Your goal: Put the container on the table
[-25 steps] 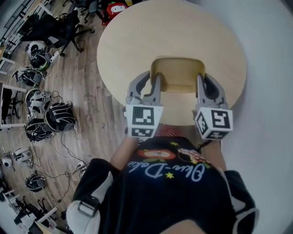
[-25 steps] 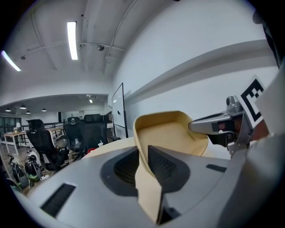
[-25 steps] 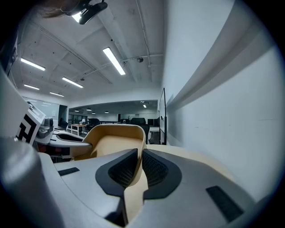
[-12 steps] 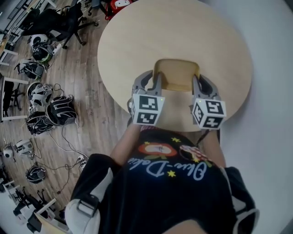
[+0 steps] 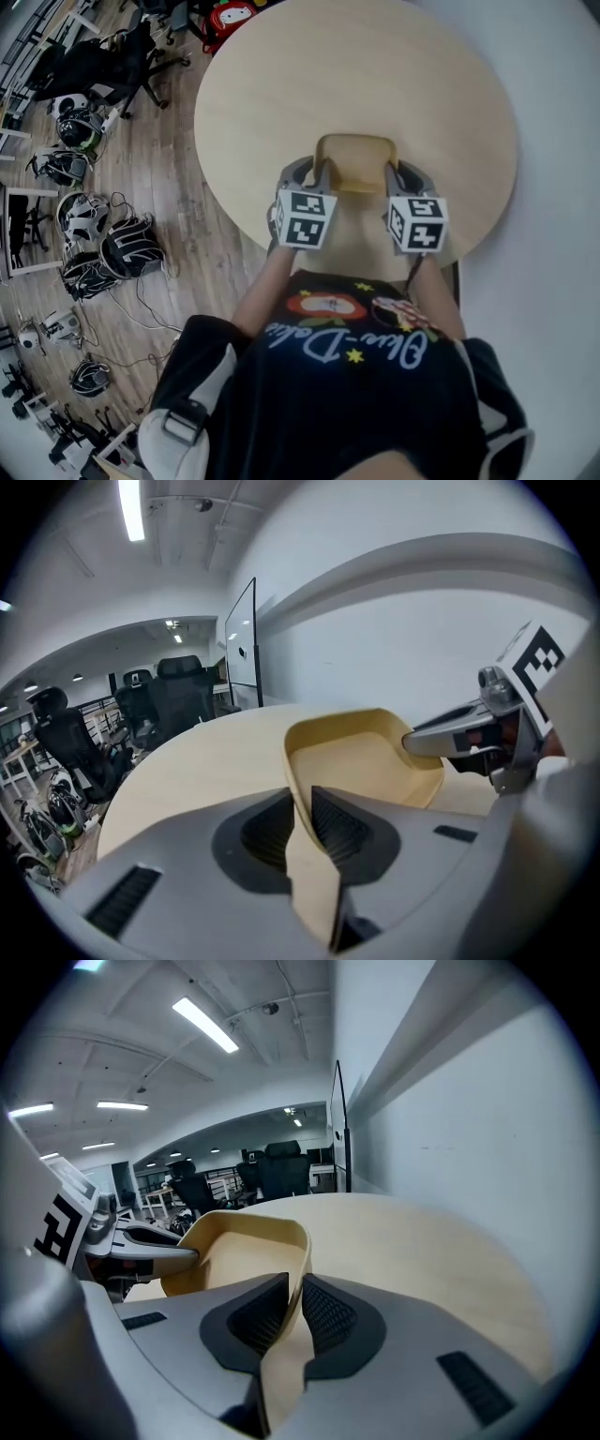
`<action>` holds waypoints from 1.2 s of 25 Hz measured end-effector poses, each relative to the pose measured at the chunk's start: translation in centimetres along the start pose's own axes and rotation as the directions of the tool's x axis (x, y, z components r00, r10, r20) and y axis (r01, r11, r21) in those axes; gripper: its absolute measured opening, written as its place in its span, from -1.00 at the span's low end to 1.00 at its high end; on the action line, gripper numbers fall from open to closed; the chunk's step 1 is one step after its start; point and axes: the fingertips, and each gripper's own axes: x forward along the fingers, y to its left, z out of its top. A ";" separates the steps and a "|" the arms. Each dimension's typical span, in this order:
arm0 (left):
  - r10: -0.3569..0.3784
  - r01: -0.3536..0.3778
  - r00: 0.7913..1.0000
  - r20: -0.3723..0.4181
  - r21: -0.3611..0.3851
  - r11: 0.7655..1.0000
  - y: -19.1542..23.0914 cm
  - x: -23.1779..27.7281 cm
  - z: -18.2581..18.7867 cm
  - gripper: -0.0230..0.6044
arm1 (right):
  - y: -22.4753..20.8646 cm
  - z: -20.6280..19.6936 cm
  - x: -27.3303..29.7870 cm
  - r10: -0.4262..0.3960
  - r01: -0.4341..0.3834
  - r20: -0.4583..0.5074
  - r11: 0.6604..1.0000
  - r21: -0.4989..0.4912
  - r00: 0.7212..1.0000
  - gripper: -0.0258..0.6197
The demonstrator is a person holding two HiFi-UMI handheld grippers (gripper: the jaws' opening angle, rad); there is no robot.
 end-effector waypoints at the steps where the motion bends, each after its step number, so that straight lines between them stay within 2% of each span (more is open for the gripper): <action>1: -0.003 0.003 1.000 -0.009 0.010 1.000 0.1 0.5 -0.2 -0.77 | -0.1 -0.5 0.5 -0.002 0.002 -0.024 1.000 0.006 1.000 -0.81; 9: -0.063 0.065 0.990 -0.124 0.013 0.998 0.0 3.4 -2.3 -0.77 | -0.8 -3.1 3.1 -0.007 0.008 -0.156 1.000 0.008 0.988 -0.81; 16: -0.124 0.110 0.969 -0.216 -0.073 0.991 0.1 5.2 -4.3 -0.77 | -0.9 -4.2 4.7 0.008 -0.005 -0.223 1.000 0.016 0.975 -0.81; 25: -0.167 0.145 0.948 -0.269 -0.097 0.985 0.3 5.8 -4.2 -0.75 | -1.7 -4.3 5.4 -0.004 0.017 -0.263 0.999 0.049 0.965 -0.81; 30: -0.200 0.171 0.937 -0.285 -0.123 0.978 0.5 6.0 -4.3 -0.67 | -1.6 -4.5 5.7 0.022 0.002 -0.271 0.996 0.088 0.962 -0.79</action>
